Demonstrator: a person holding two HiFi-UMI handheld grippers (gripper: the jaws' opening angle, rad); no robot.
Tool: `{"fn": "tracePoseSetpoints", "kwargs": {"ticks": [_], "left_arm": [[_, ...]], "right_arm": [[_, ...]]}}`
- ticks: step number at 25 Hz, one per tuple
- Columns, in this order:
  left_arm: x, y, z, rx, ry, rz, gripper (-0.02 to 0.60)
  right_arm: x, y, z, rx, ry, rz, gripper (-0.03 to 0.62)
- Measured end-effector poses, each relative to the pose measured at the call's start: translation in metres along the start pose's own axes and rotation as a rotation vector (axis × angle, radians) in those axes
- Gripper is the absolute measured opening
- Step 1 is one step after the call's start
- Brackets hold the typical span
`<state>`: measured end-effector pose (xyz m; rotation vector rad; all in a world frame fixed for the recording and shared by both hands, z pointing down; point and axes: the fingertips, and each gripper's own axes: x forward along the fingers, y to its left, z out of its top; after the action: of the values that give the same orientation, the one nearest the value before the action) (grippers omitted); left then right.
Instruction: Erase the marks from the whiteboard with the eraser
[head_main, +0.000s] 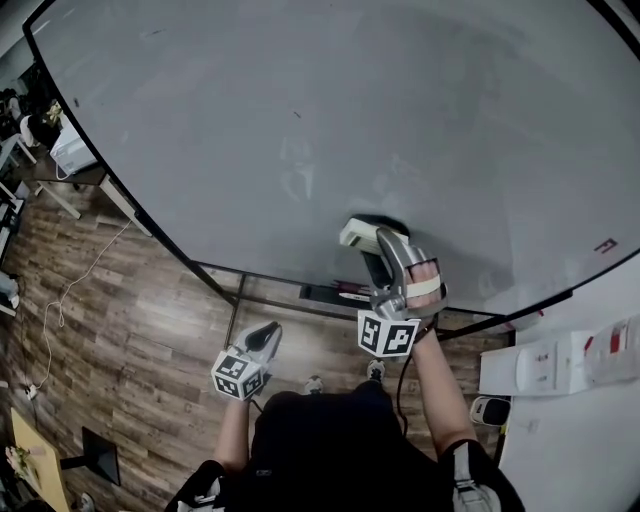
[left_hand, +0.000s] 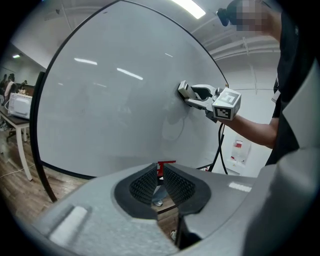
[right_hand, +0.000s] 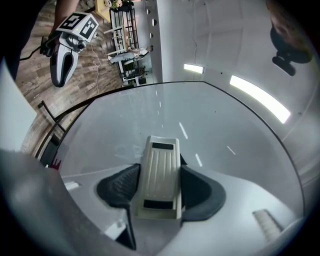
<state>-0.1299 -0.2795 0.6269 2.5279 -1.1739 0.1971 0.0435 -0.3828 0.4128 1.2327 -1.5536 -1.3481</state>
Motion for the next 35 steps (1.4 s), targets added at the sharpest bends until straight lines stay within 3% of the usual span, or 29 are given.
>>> {"fn": "tracePoseSetpoints", "kwargs": {"ticks": [11,14,19,29,35], "left_arm": [[0.057,-0.042,0.020,0.079,0.006,-0.171,0.045],[0.063,-0.051,0.022,0.099,0.005,-0.194,0.044],[0.054,-0.050,0.019,0.093,0.011,-0.174,0.044],[-0.005,-0.007,0.008,0.053,-0.007,-0.008,0.044],[-0.027,0.015,-0.001,0.032,0.002,0.065,0.044]], "right_arm": [[-0.042,-0.014,-0.099,0.016,0.223,-0.031,0.255],[-0.046,-0.011,-0.107,0.000,0.247,-0.028,0.255],[-0.036,0.001,-0.087,-0.009,0.210,-0.008,0.255],[0.018,0.041,0.025,-0.033,0.004,0.038,0.256],[0.021,0.047,0.033,-0.054,-0.025,0.037,0.256]]}}
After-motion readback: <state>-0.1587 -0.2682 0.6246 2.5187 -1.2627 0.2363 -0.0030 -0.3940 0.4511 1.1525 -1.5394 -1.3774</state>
